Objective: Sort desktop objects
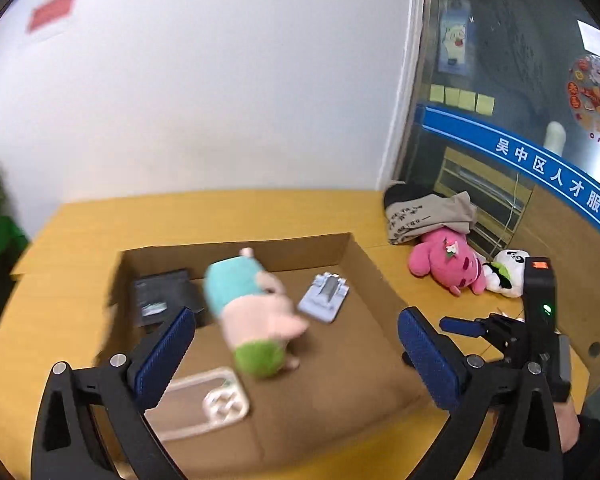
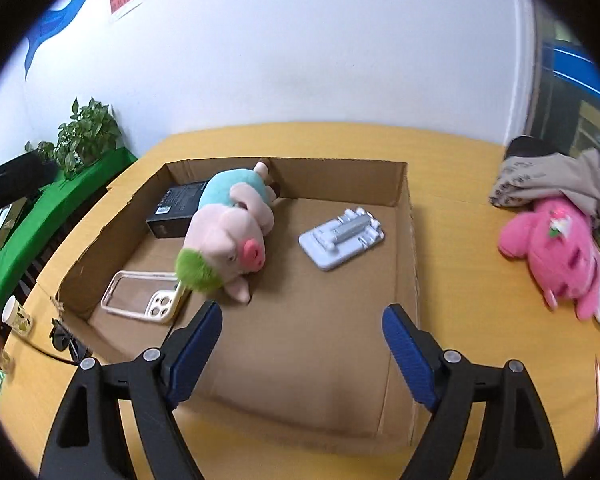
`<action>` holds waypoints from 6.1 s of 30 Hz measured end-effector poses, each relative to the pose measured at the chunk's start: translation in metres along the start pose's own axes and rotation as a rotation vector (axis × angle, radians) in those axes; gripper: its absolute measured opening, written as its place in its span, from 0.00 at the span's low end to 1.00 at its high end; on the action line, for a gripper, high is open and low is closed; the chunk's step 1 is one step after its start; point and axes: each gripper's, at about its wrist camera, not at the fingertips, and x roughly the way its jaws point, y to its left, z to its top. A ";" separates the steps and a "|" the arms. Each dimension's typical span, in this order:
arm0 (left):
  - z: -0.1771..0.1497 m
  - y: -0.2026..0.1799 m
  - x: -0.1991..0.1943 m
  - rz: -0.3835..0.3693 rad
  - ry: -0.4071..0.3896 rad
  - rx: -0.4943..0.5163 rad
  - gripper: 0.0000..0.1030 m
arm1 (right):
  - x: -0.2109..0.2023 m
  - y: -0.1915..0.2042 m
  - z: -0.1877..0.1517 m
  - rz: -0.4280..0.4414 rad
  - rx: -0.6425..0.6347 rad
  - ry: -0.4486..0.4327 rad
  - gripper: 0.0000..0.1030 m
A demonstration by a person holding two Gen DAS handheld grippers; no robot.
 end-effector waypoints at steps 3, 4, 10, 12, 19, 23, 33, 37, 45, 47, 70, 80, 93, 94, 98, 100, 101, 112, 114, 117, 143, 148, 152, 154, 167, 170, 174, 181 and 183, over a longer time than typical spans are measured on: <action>-0.021 0.000 -0.042 0.039 -0.031 -0.001 1.00 | -0.010 0.007 -0.015 0.025 0.041 0.008 0.80; -0.027 0.000 -0.055 0.061 -0.040 0.000 1.00 | -0.012 0.008 -0.020 0.029 0.048 0.012 0.80; -0.058 0.013 -0.110 0.152 -0.072 -0.011 1.00 | -0.020 0.031 -0.040 0.058 0.027 0.017 0.80; -0.068 0.022 -0.121 0.189 -0.069 -0.025 1.00 | -0.025 0.040 -0.044 0.063 0.010 0.010 0.80; -0.098 0.054 -0.147 0.270 -0.047 -0.078 1.00 | -0.032 0.054 -0.055 0.070 -0.013 0.016 0.80; -0.113 0.071 -0.151 0.301 -0.022 -0.103 1.00 | -0.031 0.055 -0.059 0.078 -0.014 0.027 0.80; -0.166 0.129 -0.147 0.326 0.080 -0.224 1.00 | -0.029 0.078 -0.074 0.124 -0.048 0.065 0.80; -0.188 0.160 -0.136 0.298 0.144 -0.294 1.00 | -0.021 0.103 -0.083 0.182 -0.097 0.109 0.80; -0.198 0.194 -0.094 0.213 0.194 -0.368 1.00 | 0.004 0.170 -0.100 0.340 -0.174 0.198 0.80; -0.196 0.203 -0.082 0.205 0.197 -0.384 1.00 | 0.006 0.186 -0.105 0.358 -0.208 0.208 0.80; -0.197 0.161 0.033 0.012 0.397 -0.093 0.93 | 0.006 0.127 -0.142 0.322 -0.104 0.268 0.80; -0.202 0.086 0.044 -0.117 0.409 -0.008 0.92 | 0.008 0.120 -0.136 0.365 -0.119 0.246 0.80; -0.205 0.035 0.055 -0.241 0.421 0.280 0.80 | -0.013 0.146 -0.084 0.468 -0.530 0.176 0.79; -0.206 0.032 0.056 -0.246 0.421 0.303 0.80 | -0.008 0.147 -0.083 0.464 -0.571 0.190 0.79; -0.205 0.029 0.056 -0.259 0.420 0.347 0.74 | 0.021 0.154 -0.083 0.491 -0.716 0.294 0.77; -0.203 0.033 0.055 -0.263 0.420 0.351 0.71 | 0.032 0.162 -0.082 0.495 -0.781 0.314 0.70; -0.203 0.035 0.055 -0.264 0.420 0.356 0.68 | 0.036 0.168 -0.082 0.507 -0.805 0.327 0.66; -0.206 0.046 0.048 -0.307 0.420 0.415 0.60 | 0.080 0.203 -0.090 0.553 -0.987 0.421 0.27; -0.207 0.047 0.047 -0.307 0.421 0.420 0.63 | 0.080 0.197 -0.088 0.569 -0.942 0.450 0.26; -0.207 0.054 0.045 -0.266 0.412 0.403 0.63 | 0.076 0.188 -0.097 0.555 -0.911 0.508 0.22; -0.245 0.073 0.039 -0.436 0.502 -0.666 0.07 | 0.024 0.085 -0.161 0.533 0.103 0.366 0.10; -0.218 0.056 0.031 -0.461 0.455 -0.627 0.05 | 0.004 0.077 -0.159 0.534 0.135 0.305 0.10; -0.177 0.043 0.031 -0.478 0.408 -0.566 0.04 | -0.022 0.071 -0.144 0.545 0.125 0.220 0.10; -0.151 0.037 0.030 -0.486 0.377 -0.524 0.04 | -0.033 0.071 -0.128 0.552 0.119 0.174 0.09; 0.017 -0.005 0.069 -0.540 0.274 -0.286 0.04 | -0.061 0.023 0.002 0.479 0.114 -0.078 0.09; 0.039 -0.012 0.095 -0.541 0.290 -0.285 0.04 | -0.053 0.004 0.025 0.439 0.126 -0.083 0.09; 0.054 -0.020 0.141 -0.548 0.332 -0.300 0.04 | -0.034 -0.022 0.042 0.405 0.161 -0.056 0.09; 0.036 -0.026 0.226 -0.536 0.462 -0.351 0.04 | 0.025 -0.062 0.043 0.337 0.225 0.039 0.09; 0.024 -0.026 0.246 -0.519 0.499 -0.357 0.04 | 0.046 -0.071 0.038 0.319 0.242 0.085 0.09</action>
